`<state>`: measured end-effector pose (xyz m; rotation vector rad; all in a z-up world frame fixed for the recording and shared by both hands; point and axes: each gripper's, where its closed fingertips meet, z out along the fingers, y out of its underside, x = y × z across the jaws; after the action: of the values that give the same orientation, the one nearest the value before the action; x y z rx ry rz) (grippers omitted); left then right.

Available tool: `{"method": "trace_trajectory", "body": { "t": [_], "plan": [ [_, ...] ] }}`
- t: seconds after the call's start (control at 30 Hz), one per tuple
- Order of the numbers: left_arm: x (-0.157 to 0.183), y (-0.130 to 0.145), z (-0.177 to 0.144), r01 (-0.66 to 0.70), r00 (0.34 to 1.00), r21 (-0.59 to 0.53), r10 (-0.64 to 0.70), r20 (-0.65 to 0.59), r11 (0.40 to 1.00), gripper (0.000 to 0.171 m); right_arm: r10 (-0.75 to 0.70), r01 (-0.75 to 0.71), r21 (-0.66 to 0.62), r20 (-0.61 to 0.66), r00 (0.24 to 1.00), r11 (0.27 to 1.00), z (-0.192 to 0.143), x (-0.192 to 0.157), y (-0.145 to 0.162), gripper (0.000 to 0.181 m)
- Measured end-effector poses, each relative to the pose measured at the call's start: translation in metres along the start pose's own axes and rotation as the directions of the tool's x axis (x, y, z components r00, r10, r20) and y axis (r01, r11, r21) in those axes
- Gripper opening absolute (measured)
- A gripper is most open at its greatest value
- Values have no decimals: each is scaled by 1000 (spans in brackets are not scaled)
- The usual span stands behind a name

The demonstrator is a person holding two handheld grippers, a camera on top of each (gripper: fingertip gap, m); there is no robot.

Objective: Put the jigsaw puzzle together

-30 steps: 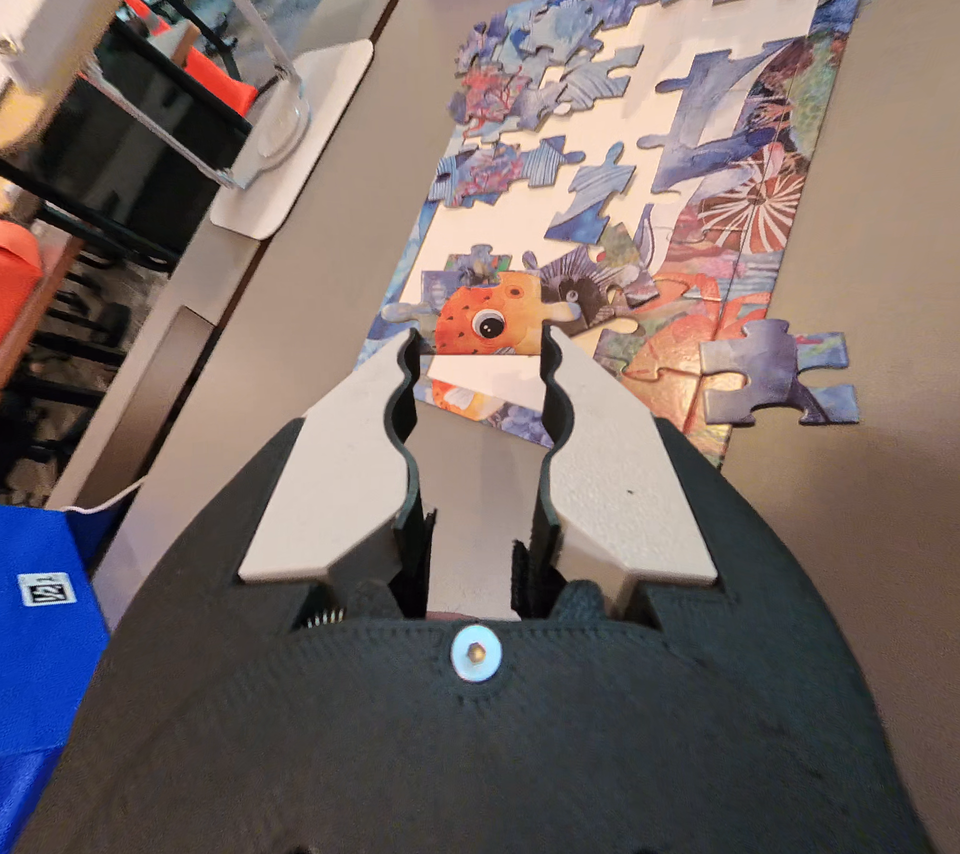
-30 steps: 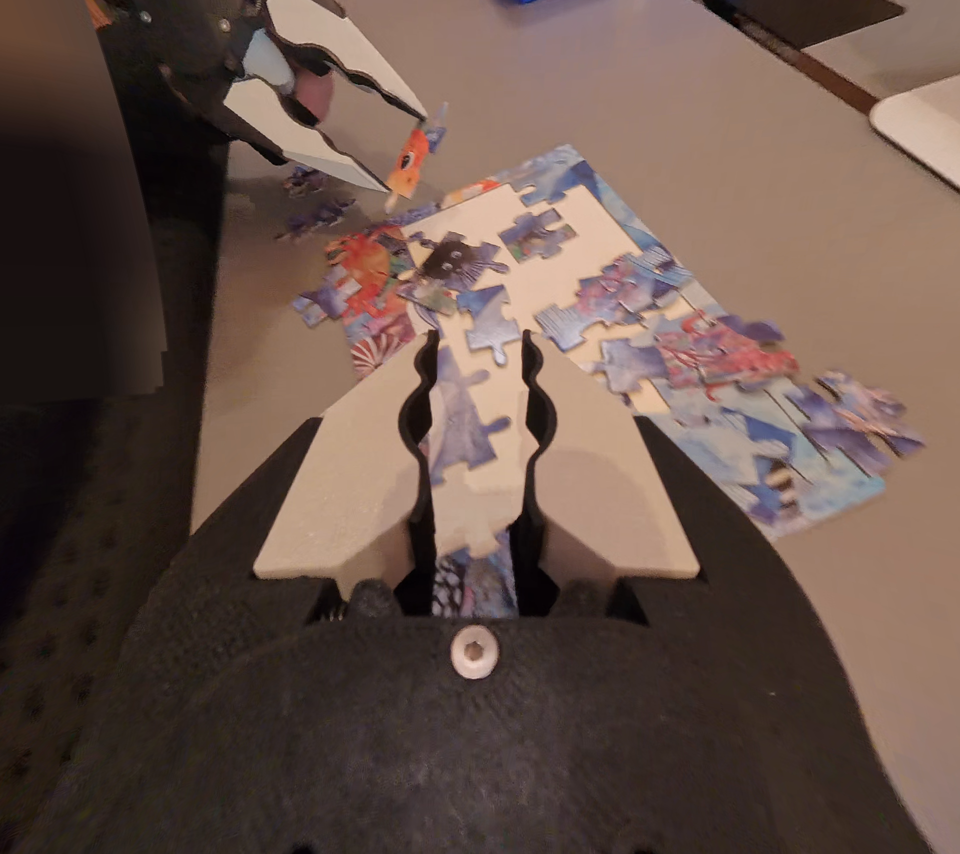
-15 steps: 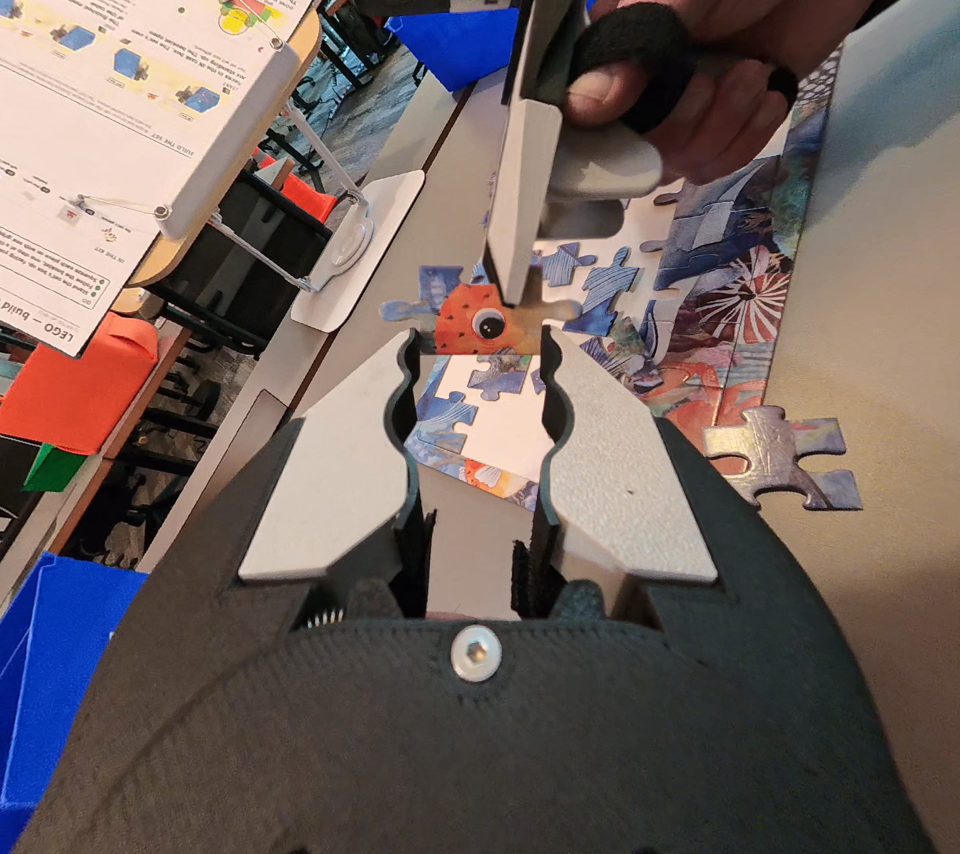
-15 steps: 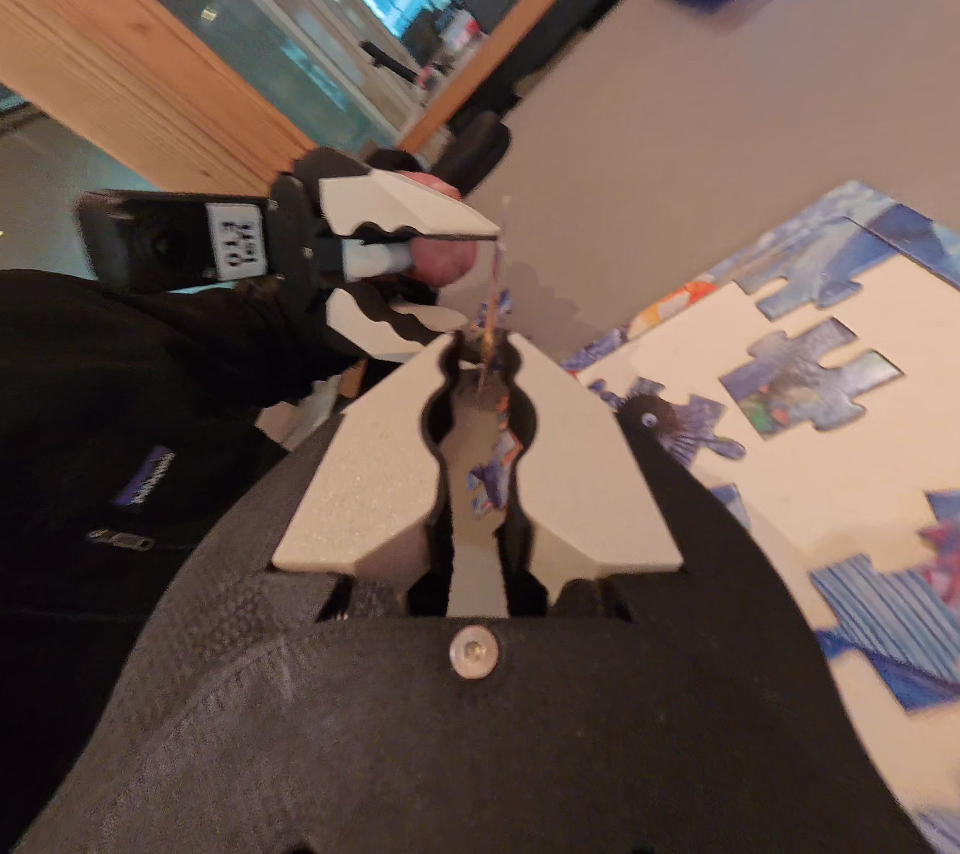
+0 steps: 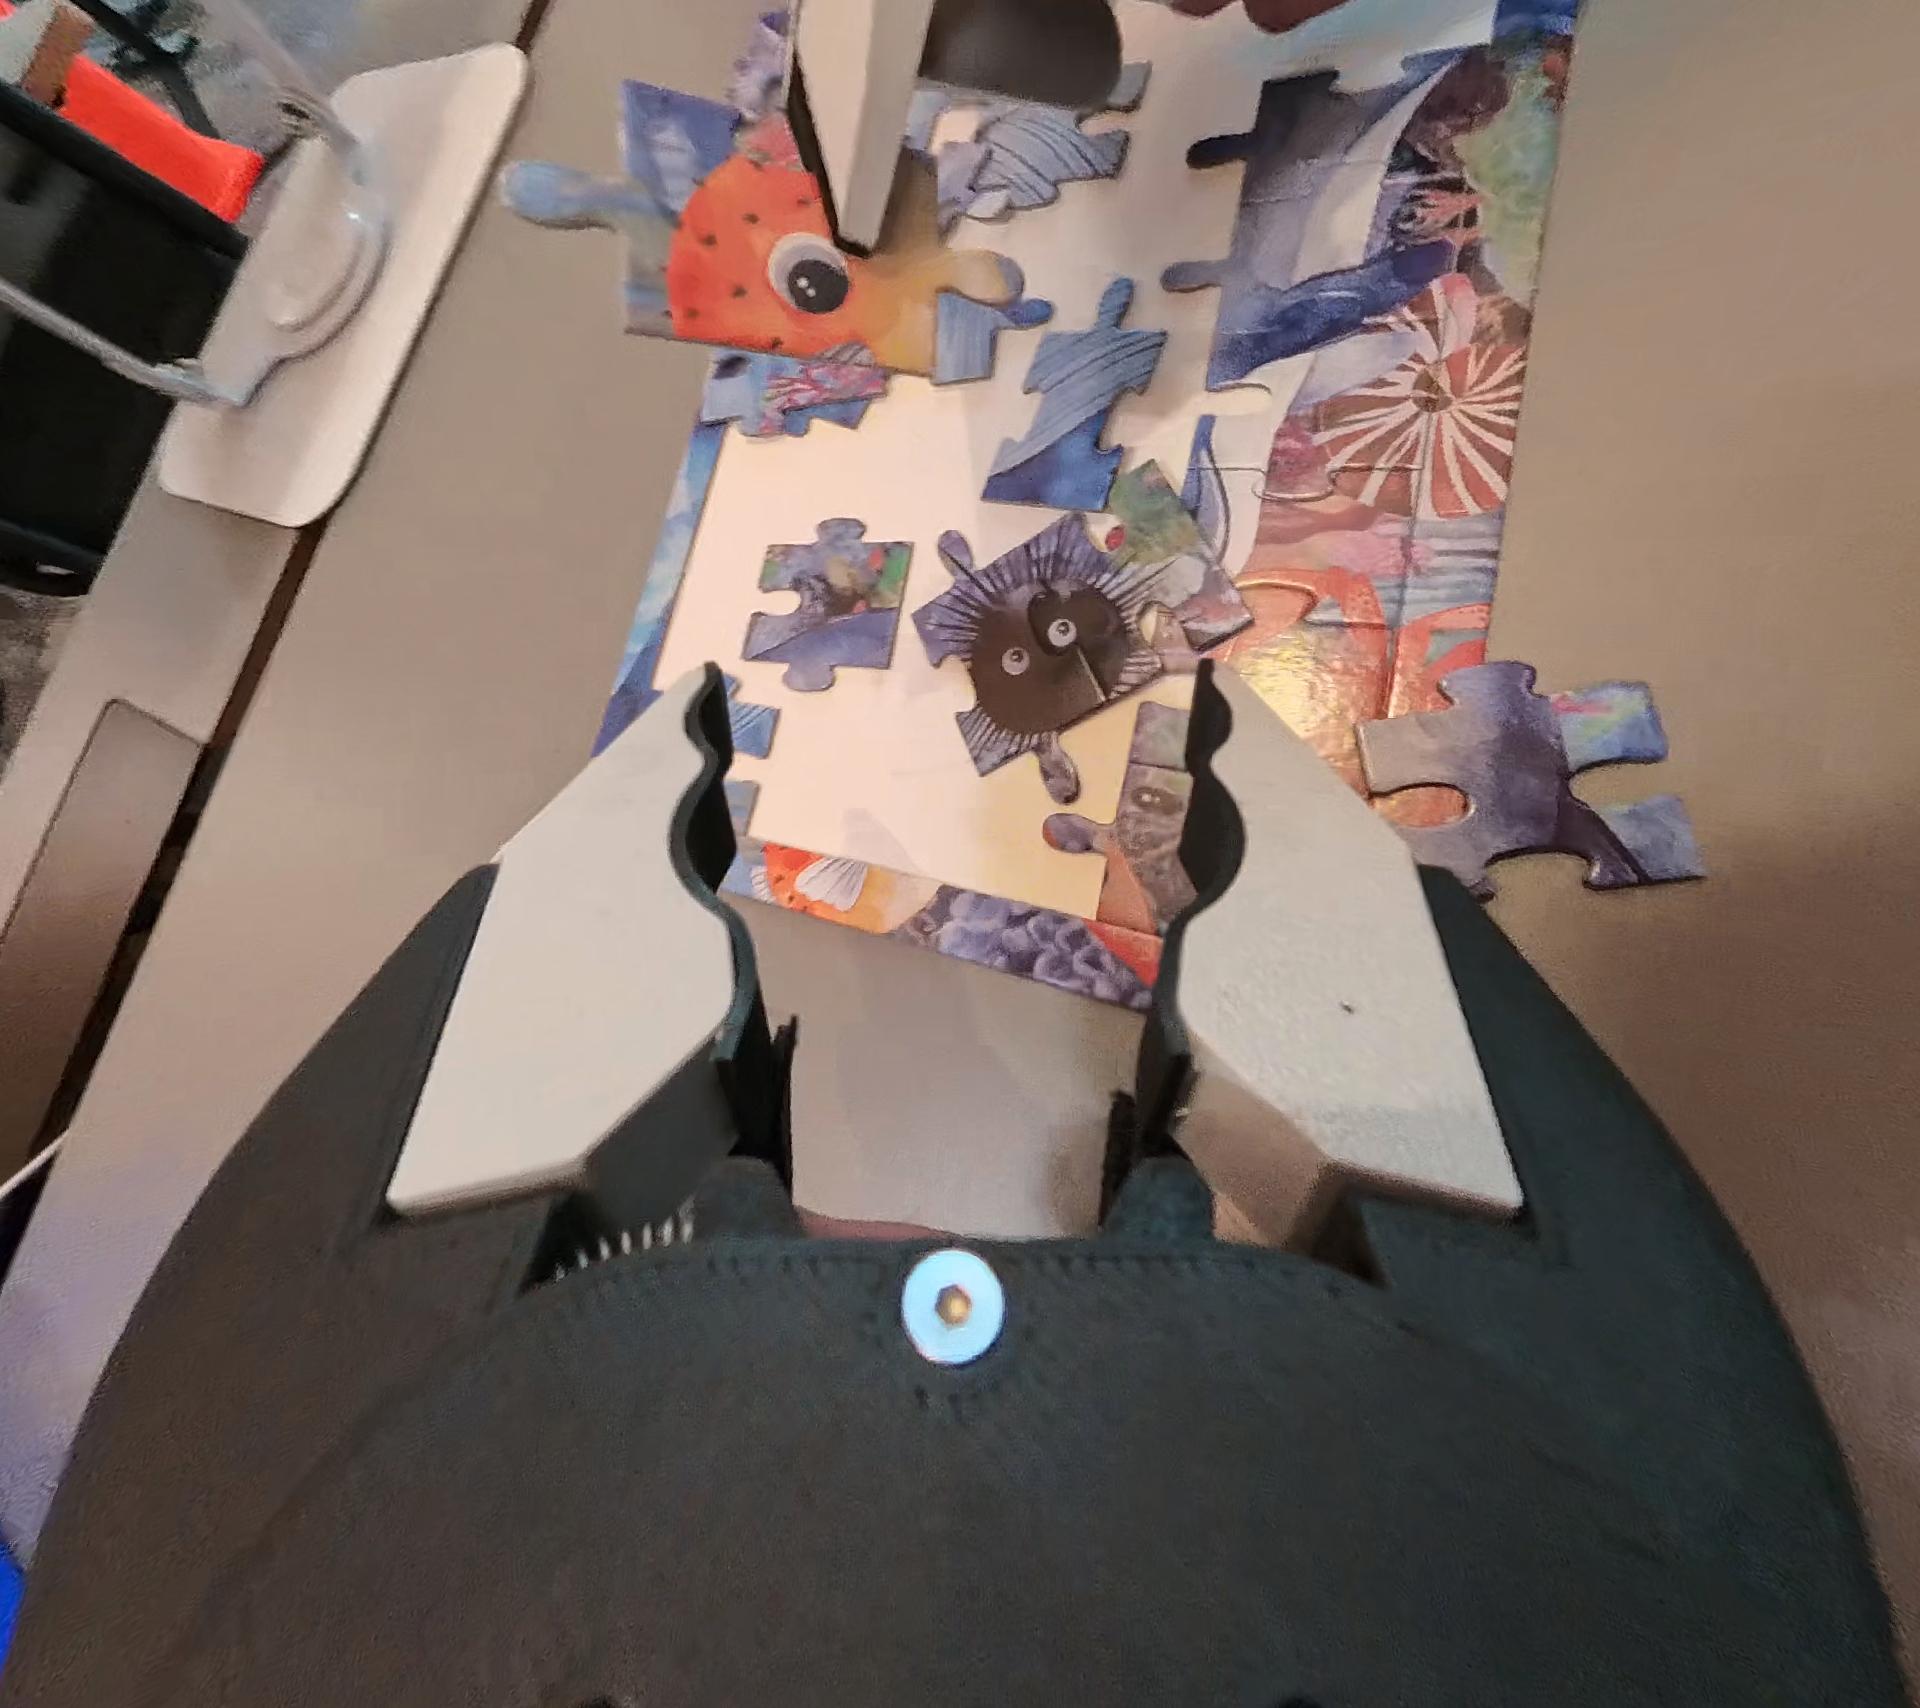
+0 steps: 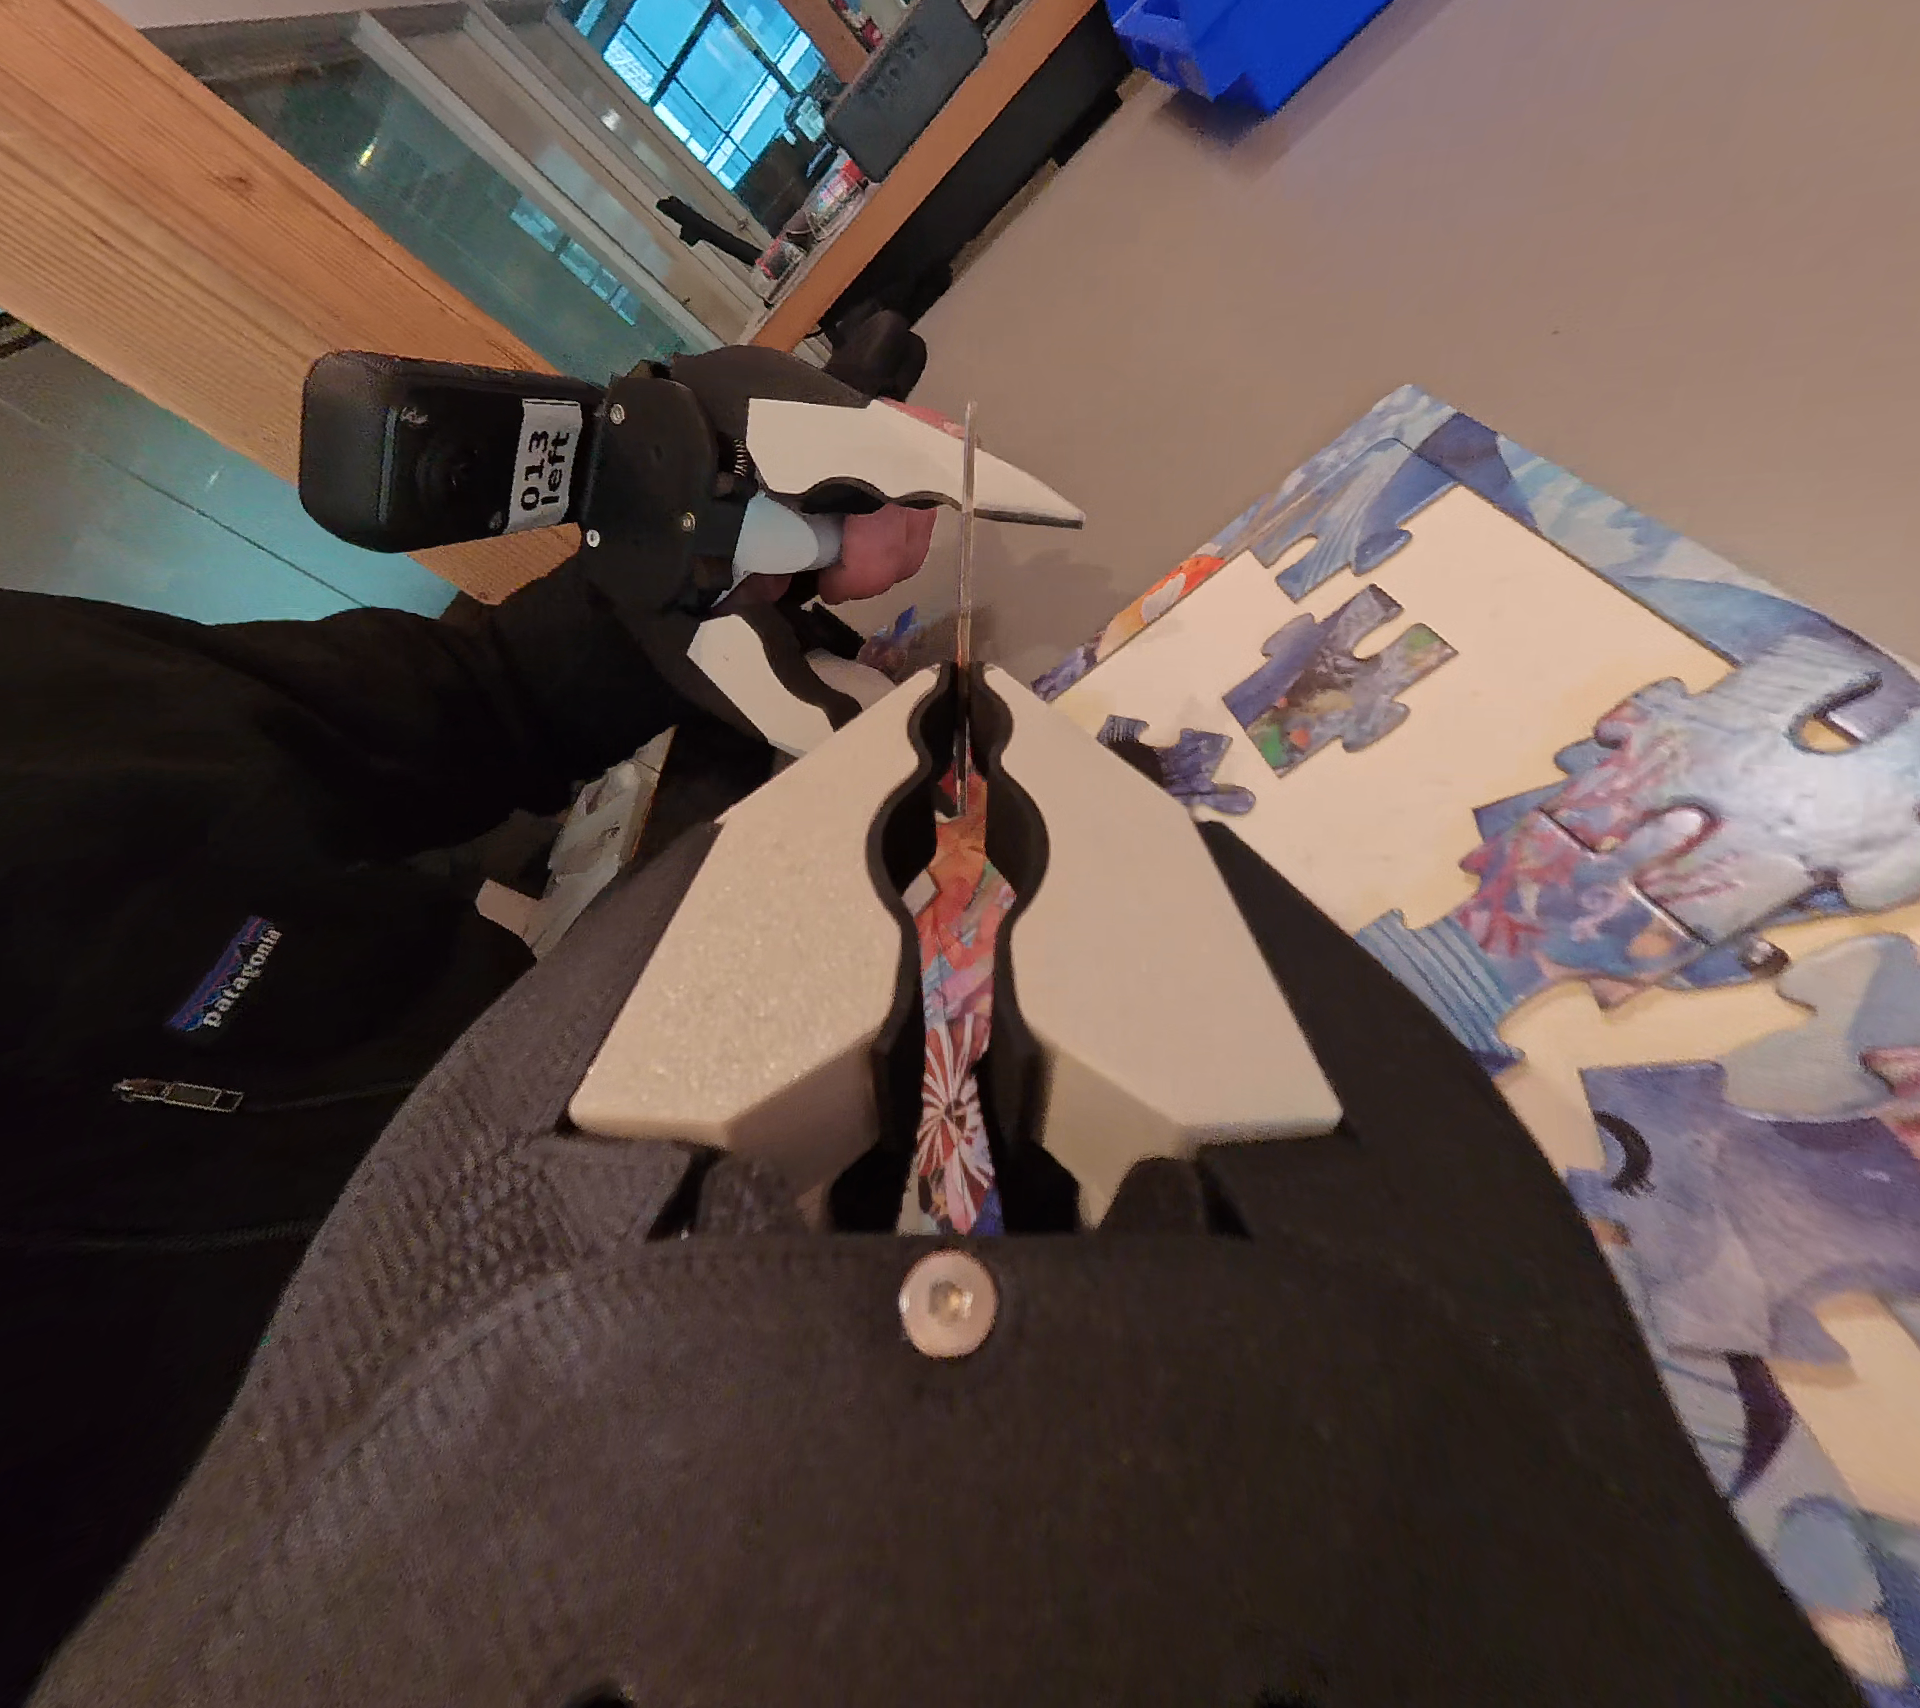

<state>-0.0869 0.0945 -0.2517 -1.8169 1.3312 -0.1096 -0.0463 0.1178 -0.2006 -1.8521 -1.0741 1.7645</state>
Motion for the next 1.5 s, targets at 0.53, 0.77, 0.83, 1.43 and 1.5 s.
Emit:
{"method": "trace_trajectory", "body": {
  "t": [0.53, 0.77, 0.83, 1.43, 1.5],
  "plan": [
    [-5, 0, 36, 12, 999, -37, -14, -39, 999, 85, 6, -6, 0, -44, 999, 1000, -12, 10, 11, 0],
    [-16, -3, 44, 6, 999, -55, -8, -31, 998, 90, 13, -13, 9, -48, 999, 1000, -13, 11, 11, 0],
    [-22, 0, 45, 1, 1000, -65, -2, -11, 998, 86, 18, -17, 14, -44, 999, 1000, -14, 10, 10, 0],
    [-57, 7, 25, 56, 995, -41, -52, 82, 998, 66, 52, -51, 27, -24, 998, 998, -15, 10, 10, 0],
    [-58, -1, 21, 85, 994, 2, -85, 68, 996, 60, 50, -49, 21, -25, 998, 999, -14, 10, 11, 0]
  ]
}}
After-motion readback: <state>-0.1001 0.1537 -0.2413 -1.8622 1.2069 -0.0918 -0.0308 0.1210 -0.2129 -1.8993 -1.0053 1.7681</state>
